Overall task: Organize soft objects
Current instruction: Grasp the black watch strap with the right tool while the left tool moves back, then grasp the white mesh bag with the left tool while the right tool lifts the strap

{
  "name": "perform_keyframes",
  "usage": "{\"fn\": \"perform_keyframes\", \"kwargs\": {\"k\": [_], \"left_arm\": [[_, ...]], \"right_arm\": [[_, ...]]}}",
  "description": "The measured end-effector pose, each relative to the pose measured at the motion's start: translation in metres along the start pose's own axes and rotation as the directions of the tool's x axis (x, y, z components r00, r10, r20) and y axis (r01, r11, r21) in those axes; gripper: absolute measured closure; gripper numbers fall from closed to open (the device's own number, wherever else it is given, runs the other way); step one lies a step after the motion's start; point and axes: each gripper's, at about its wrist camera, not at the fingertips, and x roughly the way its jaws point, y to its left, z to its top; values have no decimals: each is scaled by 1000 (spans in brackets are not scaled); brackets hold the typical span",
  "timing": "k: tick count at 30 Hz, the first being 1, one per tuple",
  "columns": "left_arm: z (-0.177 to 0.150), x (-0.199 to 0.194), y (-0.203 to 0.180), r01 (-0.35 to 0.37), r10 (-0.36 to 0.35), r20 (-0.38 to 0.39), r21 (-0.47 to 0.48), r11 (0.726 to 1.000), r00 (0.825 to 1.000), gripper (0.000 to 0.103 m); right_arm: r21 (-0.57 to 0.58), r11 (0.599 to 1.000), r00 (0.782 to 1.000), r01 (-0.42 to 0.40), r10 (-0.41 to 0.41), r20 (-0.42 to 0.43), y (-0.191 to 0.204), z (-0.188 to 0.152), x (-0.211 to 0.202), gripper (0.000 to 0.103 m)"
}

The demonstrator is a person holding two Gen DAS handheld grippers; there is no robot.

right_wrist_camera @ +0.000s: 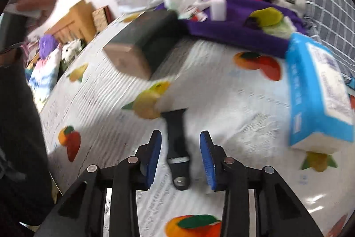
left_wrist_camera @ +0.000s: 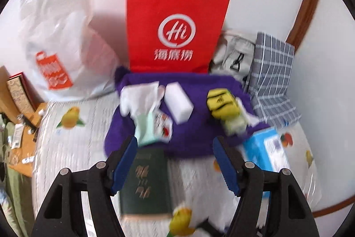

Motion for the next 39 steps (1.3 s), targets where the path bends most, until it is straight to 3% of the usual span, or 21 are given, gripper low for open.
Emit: {"fn": "perform_keyframes", "kwargs": {"k": [4, 9, 12, 15, 19, 23, 30, 33, 39], "left_arm": [[-32, -20, 20, -22, 22, -3, -29, 999, 1000, 34], [-71, -36, 40, -33, 31, -31, -77, 996, 999, 34], [-90, -42, 47, -48, 44, -45, -94, 994, 998, 34], [-106, -49, 53, -62, 55, -60, -112, 992, 997, 34], [-123, -51, 56, -72, 62, -78, -128, 989, 995, 34], [-139, -44, 50, -67, 54, -106, -126, 990, 993, 34], [-158, -18, 20, -12, -3, -157, -94, 996, 988, 34], [-159, 0, 6, 26, -41, -175, -88, 996, 984, 34], [-155, 32, -18, 40, -49, -196, -51, 998, 979, 34]], "right_arm": [[-32, 998, 999, 48, -49, -12, 10, -6, 11, 66], [-95, 987, 991, 128, -125, 41, 21, -10, 15, 67], [-92, 990, 994, 103, -99, 44, 19, -10, 12, 81], [-50, 997, 998, 55, -54, 34, 15, -12, 5, 82], [-29, 999, 996, 30, -27, 86, 21, -22, -19, 82], [-11, 999, 992, 40, -38, 124, 20, -35, -43, 83], [82, 985, 972, 150, -162, 168, -18, -61, -74, 83], [134, 974, 965, 181, -202, 168, -40, -68, -80, 83], [213, 947, 952, 242, -274, 137, -78, -84, -81, 83]]}}
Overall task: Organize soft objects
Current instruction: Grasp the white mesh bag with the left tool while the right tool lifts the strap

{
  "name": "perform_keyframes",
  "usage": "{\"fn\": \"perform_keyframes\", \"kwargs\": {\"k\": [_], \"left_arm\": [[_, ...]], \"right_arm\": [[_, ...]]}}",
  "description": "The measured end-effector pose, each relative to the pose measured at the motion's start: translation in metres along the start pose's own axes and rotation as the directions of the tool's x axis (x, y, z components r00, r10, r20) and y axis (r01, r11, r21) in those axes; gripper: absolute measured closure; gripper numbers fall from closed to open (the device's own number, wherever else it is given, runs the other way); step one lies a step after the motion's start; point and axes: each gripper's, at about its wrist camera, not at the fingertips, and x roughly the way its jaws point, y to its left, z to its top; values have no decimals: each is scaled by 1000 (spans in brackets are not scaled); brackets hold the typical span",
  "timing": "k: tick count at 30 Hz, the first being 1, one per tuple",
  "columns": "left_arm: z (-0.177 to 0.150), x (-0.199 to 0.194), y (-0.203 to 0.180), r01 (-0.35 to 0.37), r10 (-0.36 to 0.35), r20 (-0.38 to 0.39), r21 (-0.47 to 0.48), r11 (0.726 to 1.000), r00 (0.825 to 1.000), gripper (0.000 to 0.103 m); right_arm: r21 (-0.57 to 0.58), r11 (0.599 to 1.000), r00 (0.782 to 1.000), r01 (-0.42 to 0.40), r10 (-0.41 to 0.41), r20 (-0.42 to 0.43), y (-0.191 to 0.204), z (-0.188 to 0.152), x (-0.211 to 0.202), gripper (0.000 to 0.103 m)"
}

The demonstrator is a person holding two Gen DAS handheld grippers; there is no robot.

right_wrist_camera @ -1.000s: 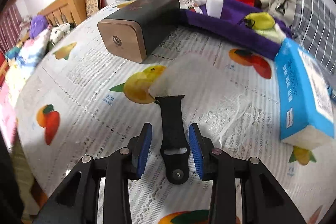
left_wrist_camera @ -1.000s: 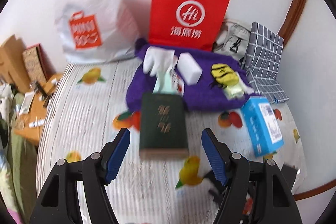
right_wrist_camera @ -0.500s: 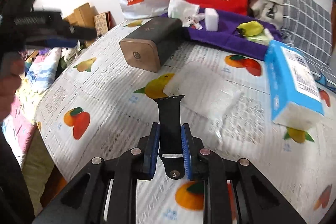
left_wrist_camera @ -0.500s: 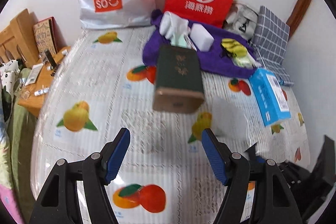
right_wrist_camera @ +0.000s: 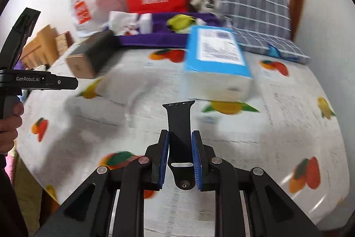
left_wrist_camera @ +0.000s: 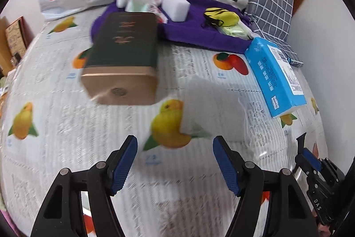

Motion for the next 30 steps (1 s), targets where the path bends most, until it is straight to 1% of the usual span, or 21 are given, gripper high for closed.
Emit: {"fn": "perform_keyframes", "kwargs": {"k": [3, 7, 11, 13, 14, 15, 17, 20, 22, 24, 29, 30], "left_arm": [[8, 11, -8, 31, -32, 7, 10, 999, 999, 34], [17, 26, -16, 71, -71, 0, 6, 997, 997, 34], [23, 38, -19, 136, -137, -15, -26, 990, 990, 24], [24, 44, -24, 150, -151, -29, -23, 988, 988, 20], [24, 48, -27, 145, -146, -42, -16, 989, 988, 18], [24, 49, -31, 137, -137, -38, 0, 991, 990, 12], [23, 51, -39, 117, -116, -37, 27, 993, 993, 9], [22, 57, -54, 57, -54, -42, 82, 995, 998, 1], [20, 62, -65, 3, 4, -46, 142, 990, 999, 0], [19, 66, -74, -33, 42, -47, 179, 983, 998, 0], [19, 67, -79, -66, 73, -31, 184, 981, 997, 1], [18, 67, -80, -79, 85, -21, 184, 980, 996, 5]], "right_arm": [[39, 999, 1000, 0, 1, -10, -17, -3, 6, 83], [44, 999, 1000, 5, -4, -25, -25, -5, 17, 83], [59, 998, 999, 0, 3, -42, -31, -8, 27, 83], [66, 998, 999, -7, 10, -42, -35, -9, 29, 83], [67, 998, 999, -10, 12, -38, -36, -9, 29, 83], [67, 998, 999, -11, 13, -37, -36, -8, 29, 83], [66, 998, 999, -14, 17, -36, -38, -8, 30, 83], [72, 997, 999, -22, 24, -31, -40, -7, 31, 83], [81, 996, 999, -29, 31, -24, -42, -6, 33, 83], [87, 996, 999, -30, 32, -21, -43, -4, 34, 83], [94, 995, 999, -37, 40, -24, -46, -5, 33, 81], [100, 994, 999, -38, 41, -23, -48, -6, 32, 80]]}}
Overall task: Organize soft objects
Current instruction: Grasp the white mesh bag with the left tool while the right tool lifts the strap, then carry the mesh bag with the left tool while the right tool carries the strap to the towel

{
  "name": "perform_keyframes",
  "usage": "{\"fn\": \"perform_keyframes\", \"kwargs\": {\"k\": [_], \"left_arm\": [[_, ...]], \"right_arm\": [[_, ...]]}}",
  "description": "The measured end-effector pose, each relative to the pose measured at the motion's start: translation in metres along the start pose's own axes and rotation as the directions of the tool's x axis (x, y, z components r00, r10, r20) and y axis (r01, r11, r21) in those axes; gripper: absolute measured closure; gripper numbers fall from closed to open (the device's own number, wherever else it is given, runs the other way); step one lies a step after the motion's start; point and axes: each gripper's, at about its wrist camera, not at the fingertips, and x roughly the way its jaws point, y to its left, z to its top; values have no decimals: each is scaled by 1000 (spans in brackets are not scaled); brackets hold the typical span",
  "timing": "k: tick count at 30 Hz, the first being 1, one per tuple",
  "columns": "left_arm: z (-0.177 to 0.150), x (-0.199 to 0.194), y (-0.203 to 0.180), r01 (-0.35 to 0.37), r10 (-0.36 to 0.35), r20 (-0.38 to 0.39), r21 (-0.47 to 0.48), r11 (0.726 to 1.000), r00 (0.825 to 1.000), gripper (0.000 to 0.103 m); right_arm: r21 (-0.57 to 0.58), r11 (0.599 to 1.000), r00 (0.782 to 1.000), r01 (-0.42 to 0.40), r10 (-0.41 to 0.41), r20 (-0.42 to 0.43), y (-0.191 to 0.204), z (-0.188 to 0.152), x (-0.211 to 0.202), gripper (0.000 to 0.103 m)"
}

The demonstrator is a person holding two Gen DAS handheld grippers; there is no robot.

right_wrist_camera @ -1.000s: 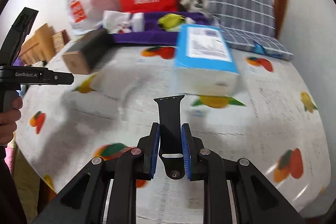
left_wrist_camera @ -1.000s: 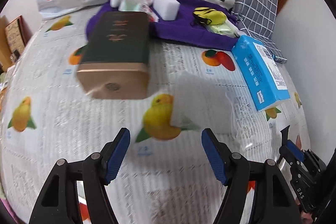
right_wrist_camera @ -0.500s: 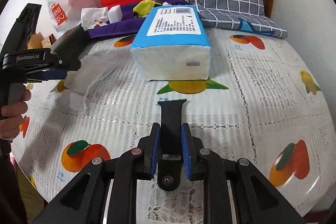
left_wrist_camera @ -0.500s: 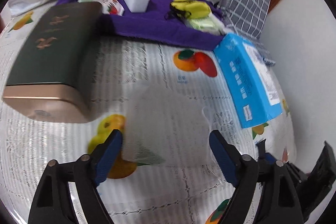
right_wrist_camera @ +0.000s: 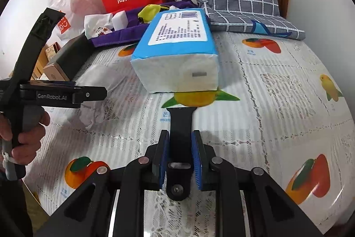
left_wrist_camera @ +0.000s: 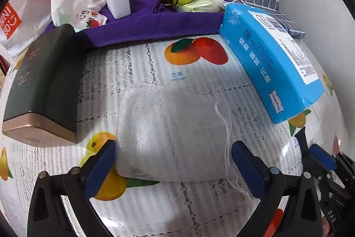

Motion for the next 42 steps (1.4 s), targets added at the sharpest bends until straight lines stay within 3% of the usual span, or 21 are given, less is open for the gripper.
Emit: {"fn": "perform_keyframes", "kwargs": {"k": [4, 10, 12, 14, 31, 42], "left_arm": [[-3, -5, -5, -29, 28, 22, 24, 999, 999, 21], [-7, -14, -4, -5, 4, 18, 35, 999, 1000, 65], [-9, -16, -1, 13, -13, 13, 27, 1000, 1000, 82], [-13, -19, 5, 40, -40, 4, 15, 999, 999, 86], [-56, -64, 54, 127, -123, 39, -139, 982, 992, 92], [-59, -103, 65, 164, -152, 89, -152, 975, 984, 92]], "right_arm": [[-1, 1000, 1000, -2, 2, 11, -3, -2, 1, 73], [-38, 999, 999, 38, -37, 32, 6, -2, 5, 72], [-38, 998, 998, 43, -41, 43, 6, -3, 5, 80], [-44, 998, 998, 42, -40, 45, 7, -3, 5, 82], [-47, 999, 997, 7, -4, 74, 29, 4, -39, 82], [-8, 1000, 995, -21, 22, 95, 43, 18, -67, 82]]}}
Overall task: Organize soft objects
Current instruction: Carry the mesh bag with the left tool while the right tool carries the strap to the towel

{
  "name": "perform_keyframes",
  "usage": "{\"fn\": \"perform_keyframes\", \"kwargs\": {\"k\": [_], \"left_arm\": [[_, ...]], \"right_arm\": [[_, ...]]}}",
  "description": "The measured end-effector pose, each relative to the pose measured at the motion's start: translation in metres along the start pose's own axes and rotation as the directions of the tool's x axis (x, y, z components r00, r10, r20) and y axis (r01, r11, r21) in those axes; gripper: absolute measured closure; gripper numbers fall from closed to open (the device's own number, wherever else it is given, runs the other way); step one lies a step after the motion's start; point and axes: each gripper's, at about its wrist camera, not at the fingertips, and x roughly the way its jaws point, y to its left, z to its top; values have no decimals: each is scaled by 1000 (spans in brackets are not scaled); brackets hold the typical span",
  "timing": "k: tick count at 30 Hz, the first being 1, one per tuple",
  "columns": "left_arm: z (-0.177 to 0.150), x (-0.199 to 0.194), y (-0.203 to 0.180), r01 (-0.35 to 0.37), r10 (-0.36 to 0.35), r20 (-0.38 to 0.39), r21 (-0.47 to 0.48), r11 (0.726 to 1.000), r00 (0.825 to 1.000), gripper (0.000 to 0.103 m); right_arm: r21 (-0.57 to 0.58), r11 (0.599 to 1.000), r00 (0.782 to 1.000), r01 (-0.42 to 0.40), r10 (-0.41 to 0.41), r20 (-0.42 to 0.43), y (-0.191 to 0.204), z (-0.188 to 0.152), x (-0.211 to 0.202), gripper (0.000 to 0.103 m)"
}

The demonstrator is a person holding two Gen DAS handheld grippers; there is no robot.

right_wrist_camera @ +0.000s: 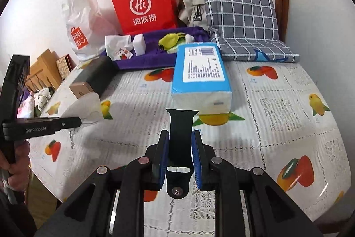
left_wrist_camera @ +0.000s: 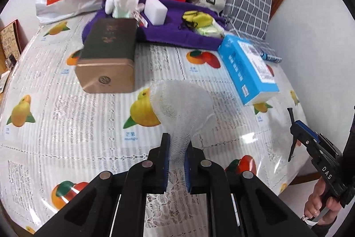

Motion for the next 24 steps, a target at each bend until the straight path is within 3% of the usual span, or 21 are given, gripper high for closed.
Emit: {"fn": "perform_keyframes", "kwargs": {"k": [10, 24], "left_arm": [[9, -32, 1, 27, -26, 53, -20, 999, 998, 92], [26, -62, -9, 13, -11, 115, -20, 1000, 993, 92]], "right_arm": [[-2, 1000, 999, -19, 19, 39, 17, 27, -21, 82], [-3, 998, 995, -58, 58, 79, 22, 55, -38, 82]]}}
